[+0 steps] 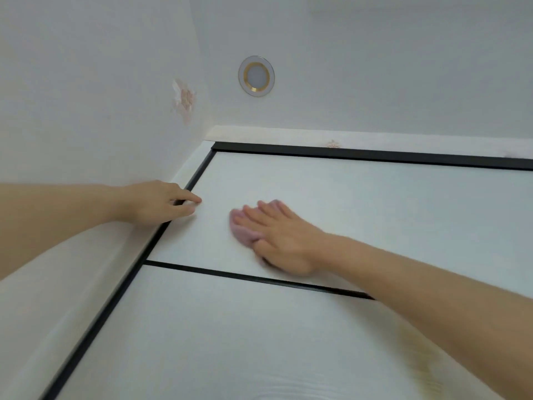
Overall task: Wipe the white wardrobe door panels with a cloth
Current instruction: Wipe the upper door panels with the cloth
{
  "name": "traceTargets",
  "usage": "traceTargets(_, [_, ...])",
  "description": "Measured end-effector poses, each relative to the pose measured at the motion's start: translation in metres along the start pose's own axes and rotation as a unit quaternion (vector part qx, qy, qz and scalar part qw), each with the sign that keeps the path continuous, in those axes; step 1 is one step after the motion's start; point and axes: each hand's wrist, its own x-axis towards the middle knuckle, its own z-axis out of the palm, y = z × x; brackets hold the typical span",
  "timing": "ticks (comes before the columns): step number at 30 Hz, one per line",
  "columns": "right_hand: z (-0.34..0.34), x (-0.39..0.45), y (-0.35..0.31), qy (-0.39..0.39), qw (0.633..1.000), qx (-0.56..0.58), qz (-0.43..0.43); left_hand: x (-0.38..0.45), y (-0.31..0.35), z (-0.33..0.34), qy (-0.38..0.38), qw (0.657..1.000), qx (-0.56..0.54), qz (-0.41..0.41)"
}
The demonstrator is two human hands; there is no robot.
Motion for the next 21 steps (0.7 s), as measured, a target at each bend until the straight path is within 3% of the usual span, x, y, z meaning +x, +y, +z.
traceTargets(3, [-0.015,-0.017,0.119,0.001,0.963,-0.015,0.268,0.001,0.002,0.001,-0.010,0.999,0.031,-0.001])
traceTargets(5, [-0.018,-0.026,0.152,0.030,0.925,-0.015,0.379,0.000,0.004,0.005,-0.010,0.997,0.077,0.007])
traceTargets(7, [-0.006,-0.024,0.132,0.032,0.936,-0.028,0.349,0.001,0.002,0.007,-0.006,0.995,0.102,0.014])
traceTargets(9, [0.005,-0.032,0.077,0.014,0.982,-0.049,0.182,0.001,-0.002,0.007,-0.005,0.994,0.108,0.024])
traceTargets(11, [0.008,-0.054,0.022,-0.036,0.999,-0.035,0.014,0.000,-0.007,0.009,-0.007,0.993,0.111,0.031])
traceTargets(13, [-0.004,-0.072,0.027,-0.060,0.998,-0.024,-0.025,0.000,-0.007,0.008,-0.006,0.993,0.114,0.031])
traceTargets(14, [-0.009,-0.074,0.051,-0.059,0.998,-0.030,0.007,0.000,-0.006,0.008,-0.007,0.993,0.113,0.031])
traceTargets(16, [-0.019,-0.070,0.113,-0.037,0.987,-0.021,0.154,0.000,-0.004,0.007,-0.009,0.995,0.100,0.026])
traceTargets(18, [-0.024,-0.060,0.164,-0.003,0.952,-0.033,0.303,0.000,-0.005,0.009,-0.009,0.996,0.083,0.024])
traceTargets(20, [-0.020,-0.034,0.173,0.013,0.927,-0.002,0.375,0.001,-0.005,0.009,-0.009,0.997,0.075,0.019])
traceTargets(21, [-0.016,-0.015,0.161,0.012,0.928,0.011,0.372,0.001,-0.004,0.008,-0.010,0.997,0.071,0.015])
